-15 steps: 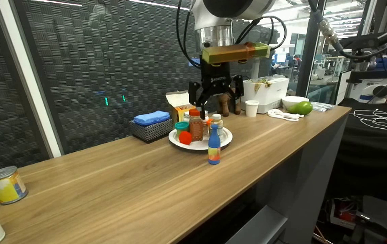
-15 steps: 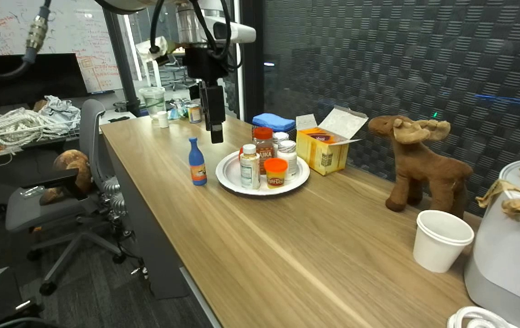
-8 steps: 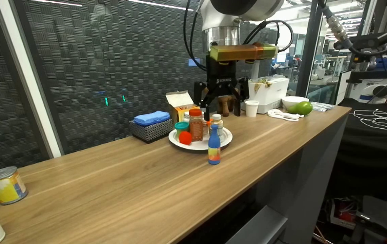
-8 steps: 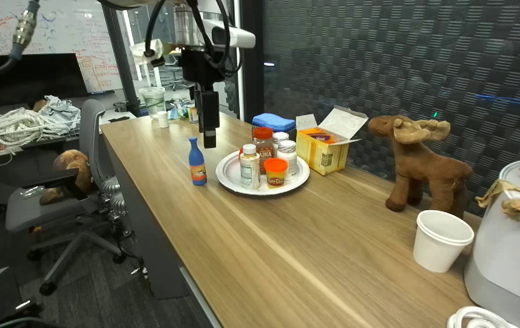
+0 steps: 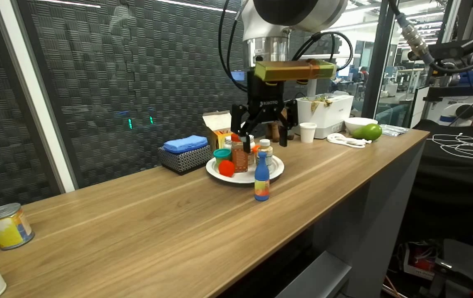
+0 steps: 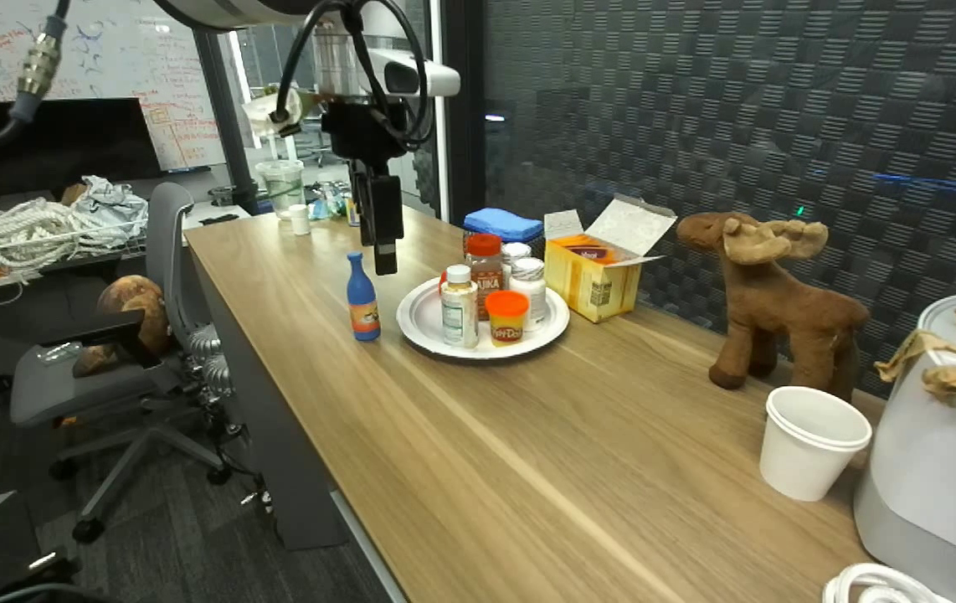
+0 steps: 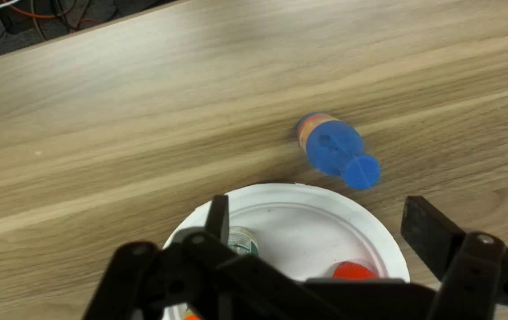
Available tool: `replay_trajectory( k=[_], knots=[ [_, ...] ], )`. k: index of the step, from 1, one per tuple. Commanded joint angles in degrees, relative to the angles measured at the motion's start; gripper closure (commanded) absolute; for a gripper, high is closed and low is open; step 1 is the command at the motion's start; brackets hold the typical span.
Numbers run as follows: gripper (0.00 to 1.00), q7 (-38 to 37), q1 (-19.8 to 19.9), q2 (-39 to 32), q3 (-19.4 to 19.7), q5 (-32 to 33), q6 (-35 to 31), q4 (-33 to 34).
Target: Put the bottles and orange plushie surrounding the white plate on the white plate
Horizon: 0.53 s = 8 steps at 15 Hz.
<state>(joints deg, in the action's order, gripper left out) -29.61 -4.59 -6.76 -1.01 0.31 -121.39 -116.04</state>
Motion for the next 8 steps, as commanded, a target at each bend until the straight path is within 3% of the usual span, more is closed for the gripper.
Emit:
replay_trajectory(
  k=[1, 3, 5, 8],
  knots=[
    [0.00, 1.5, -0.3, 0.3, -1.1, -1.4, -1.4, -0.8],
    [0.00, 1.4, -0.5, 0.2, -1.5, -1.4, -1.4, -1.1],
    [0.26, 1.1, -0.8, 0.3, -1.8, -1.2, -1.6, -1.3],
    [0.49, 0.3, -1.0, 0.6, -1.9, -0.8, -1.9, -1.5]
  ],
)
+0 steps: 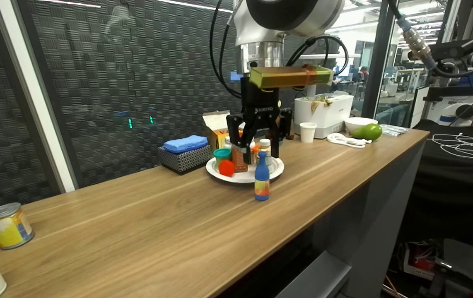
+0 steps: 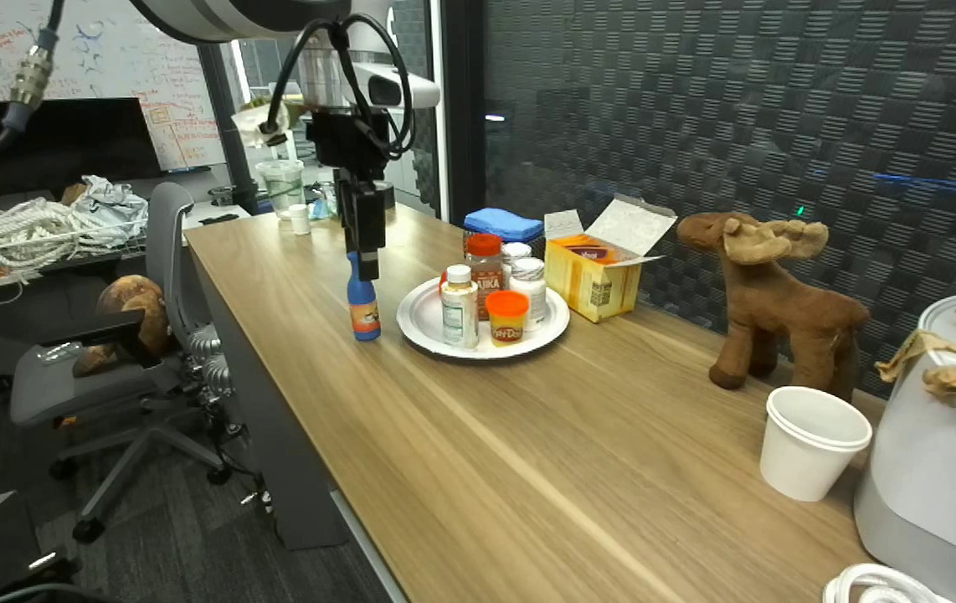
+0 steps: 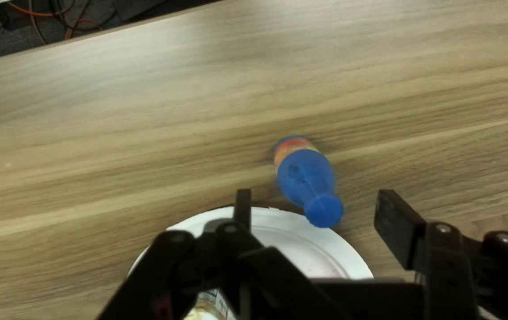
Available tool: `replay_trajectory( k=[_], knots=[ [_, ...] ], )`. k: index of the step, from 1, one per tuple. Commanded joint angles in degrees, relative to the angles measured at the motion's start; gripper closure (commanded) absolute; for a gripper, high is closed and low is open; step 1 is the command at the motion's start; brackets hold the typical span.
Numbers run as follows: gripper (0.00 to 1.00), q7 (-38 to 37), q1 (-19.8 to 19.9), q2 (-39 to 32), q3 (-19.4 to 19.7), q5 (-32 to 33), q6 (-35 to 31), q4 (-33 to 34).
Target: Put the bottles and orange plushie surrounding the white plate on the white plate
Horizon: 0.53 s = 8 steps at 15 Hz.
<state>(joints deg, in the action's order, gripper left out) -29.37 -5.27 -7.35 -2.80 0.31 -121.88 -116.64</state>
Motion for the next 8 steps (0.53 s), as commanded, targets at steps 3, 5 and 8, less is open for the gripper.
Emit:
replay_trajectory(
  k=[3, 5, 8],
  knots=[
    [0.73, -0.5, -0.3, 1.5, 0.0, -0.6, -1.6, -1.1],
    [0.87, -1.4, -0.3, 1.5, 0.1, -0.5, -1.6, -1.1],
    [0.94, -2.6, -0.4, 1.6, 0.1, 0.0, -1.5, -0.9]
  ],
)
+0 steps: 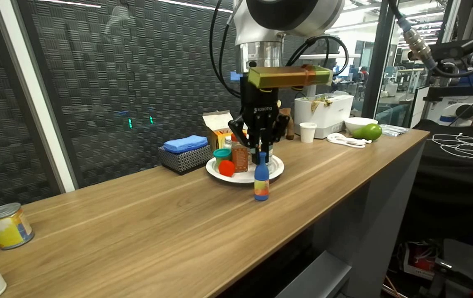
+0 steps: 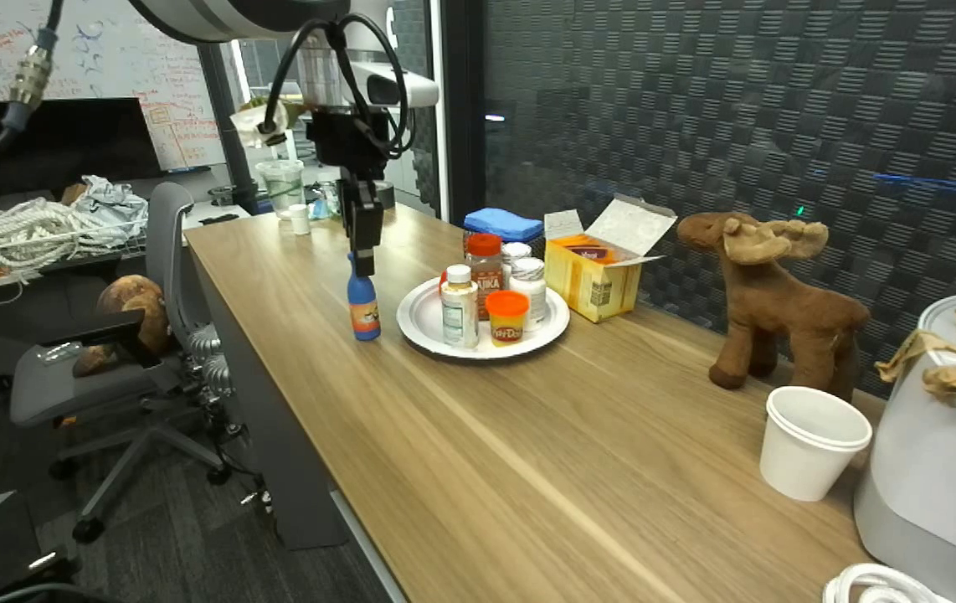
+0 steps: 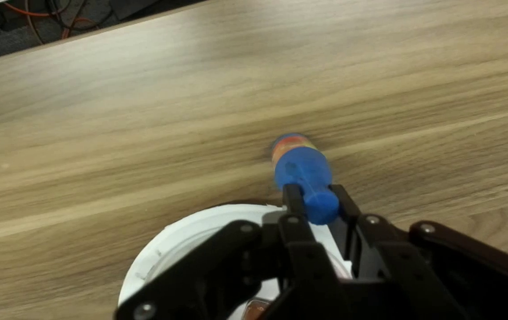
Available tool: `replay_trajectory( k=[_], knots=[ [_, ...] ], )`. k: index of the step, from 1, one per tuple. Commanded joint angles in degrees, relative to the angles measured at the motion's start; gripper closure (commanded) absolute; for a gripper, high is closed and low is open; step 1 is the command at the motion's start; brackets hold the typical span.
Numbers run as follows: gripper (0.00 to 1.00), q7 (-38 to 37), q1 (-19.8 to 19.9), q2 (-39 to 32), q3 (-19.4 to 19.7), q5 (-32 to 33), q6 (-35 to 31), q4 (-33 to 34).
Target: Put the bottles and orange plushie surrounding the white plate on the white plate
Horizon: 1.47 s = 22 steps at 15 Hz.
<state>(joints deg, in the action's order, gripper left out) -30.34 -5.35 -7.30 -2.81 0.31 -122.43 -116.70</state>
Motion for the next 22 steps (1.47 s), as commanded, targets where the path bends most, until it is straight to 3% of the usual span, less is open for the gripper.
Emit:
replay_trajectory(
  k=[1, 15, 22],
  knots=[
    [0.95, -1.9, -0.4, 1.6, 0.1, 0.3, -0.9, -0.6],
    [0.95, -3.1, 0.4, -3.5, 2.2, 8.1, -2.0, 7.6],
    [0.95, 1.1, 1.0, -7.1, 3.2, 6.5, -4.8, 9.2]
  ],
)
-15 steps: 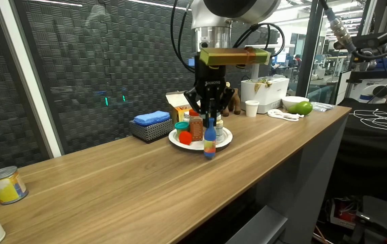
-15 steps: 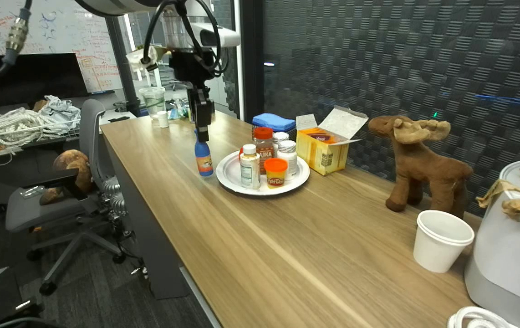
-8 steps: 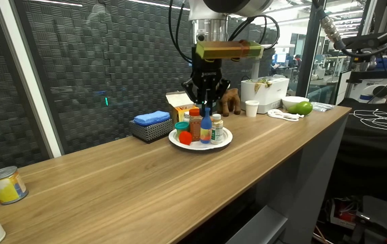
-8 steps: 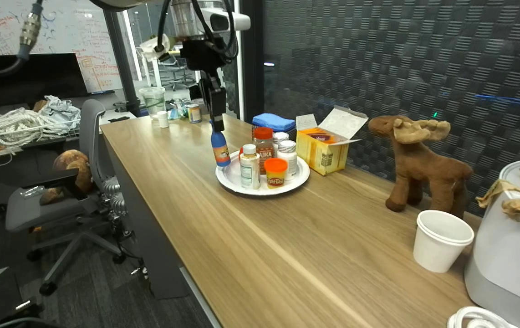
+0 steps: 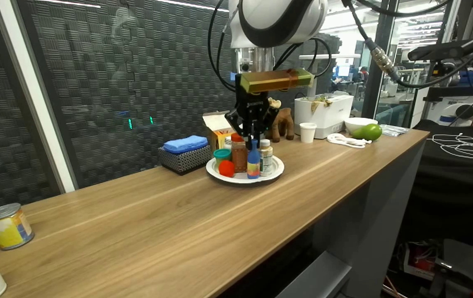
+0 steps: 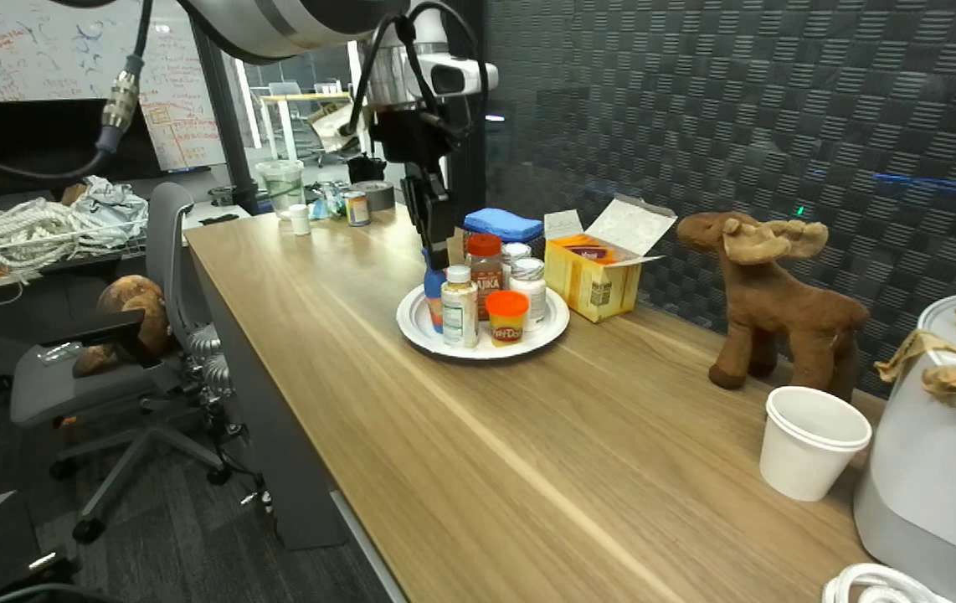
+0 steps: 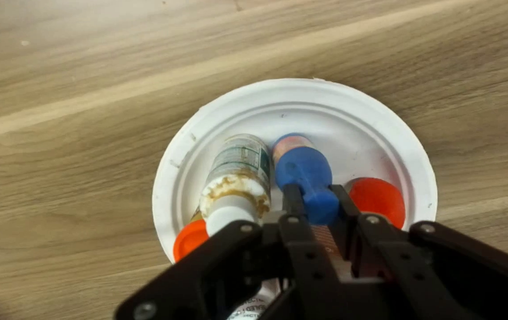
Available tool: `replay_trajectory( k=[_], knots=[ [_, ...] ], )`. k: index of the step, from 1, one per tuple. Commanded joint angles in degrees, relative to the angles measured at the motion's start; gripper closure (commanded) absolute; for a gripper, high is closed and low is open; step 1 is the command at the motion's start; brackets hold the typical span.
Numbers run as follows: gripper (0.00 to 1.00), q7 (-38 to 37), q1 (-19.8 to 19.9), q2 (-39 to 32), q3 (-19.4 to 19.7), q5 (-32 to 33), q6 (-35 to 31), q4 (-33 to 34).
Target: Put the bottles and orange plushie surrounding the white plate on the white plate
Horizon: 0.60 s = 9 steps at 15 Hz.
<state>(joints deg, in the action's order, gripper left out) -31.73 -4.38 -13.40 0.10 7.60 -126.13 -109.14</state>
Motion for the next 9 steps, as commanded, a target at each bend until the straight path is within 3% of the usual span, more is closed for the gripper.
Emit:
replay_trajectory(
  k=[1, 2, 3, 5, 9],
  knots=[
    [0.95, 2.9, 0.0, -1.0, 0.5, -0.7, -1.4, 1.6],
    [0.95, 3.3, 0.0, -0.8, 0.5, -0.7, -1.3, 1.4],
    [0.55, 3.3, -0.1, -0.5, 0.7, -0.3, -1.1, 1.2],
    [0.48, 3.2, -0.2, 0.5, 0.7, -0.1, -0.8, 0.6],
    [0.16, -0.7, -1.6, 3.4, 0.8, 2.2, 0.3, -0.3]
  ],
)
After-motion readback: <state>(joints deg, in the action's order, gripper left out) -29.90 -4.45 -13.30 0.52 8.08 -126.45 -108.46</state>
